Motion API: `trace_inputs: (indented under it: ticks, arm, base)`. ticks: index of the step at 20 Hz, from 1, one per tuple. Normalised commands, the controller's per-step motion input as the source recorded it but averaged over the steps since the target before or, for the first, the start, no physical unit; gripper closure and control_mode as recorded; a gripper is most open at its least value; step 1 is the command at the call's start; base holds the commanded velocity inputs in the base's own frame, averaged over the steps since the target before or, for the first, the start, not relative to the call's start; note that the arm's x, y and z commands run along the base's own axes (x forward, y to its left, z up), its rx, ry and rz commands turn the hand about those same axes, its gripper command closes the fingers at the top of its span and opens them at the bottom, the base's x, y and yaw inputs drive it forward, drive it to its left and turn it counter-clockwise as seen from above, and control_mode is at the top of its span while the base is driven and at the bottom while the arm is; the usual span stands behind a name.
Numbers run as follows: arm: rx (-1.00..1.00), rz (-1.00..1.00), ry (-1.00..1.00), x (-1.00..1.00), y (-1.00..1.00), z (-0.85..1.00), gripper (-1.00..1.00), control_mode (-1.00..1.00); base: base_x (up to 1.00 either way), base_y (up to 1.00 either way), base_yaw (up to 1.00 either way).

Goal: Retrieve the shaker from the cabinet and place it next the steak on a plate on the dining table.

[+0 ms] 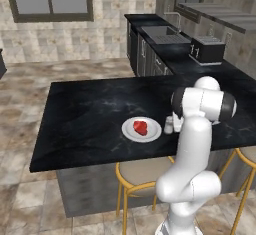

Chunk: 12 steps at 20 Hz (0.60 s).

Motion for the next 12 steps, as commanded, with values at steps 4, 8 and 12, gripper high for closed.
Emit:
trace_inputs:
  ticks: [4, 8, 12]
  arm:
    - [0.0, 0.0, 0.0, 0.16, 0.0, -0.43, 1.0, -1.0]
    - [0.0, 0.0, 0.0, 0.19, 0.0, -0.27, 1.0, -1.0]
    - [0.0, 0.0, -0.06, 0.18, 0.0, -0.09, 1.0, -1.0]
  base:
    - [0.0, 0.0, 0.0]
    - [0.0, 0.0, 0.0]
    - [0.0, 0.0, 0.0]
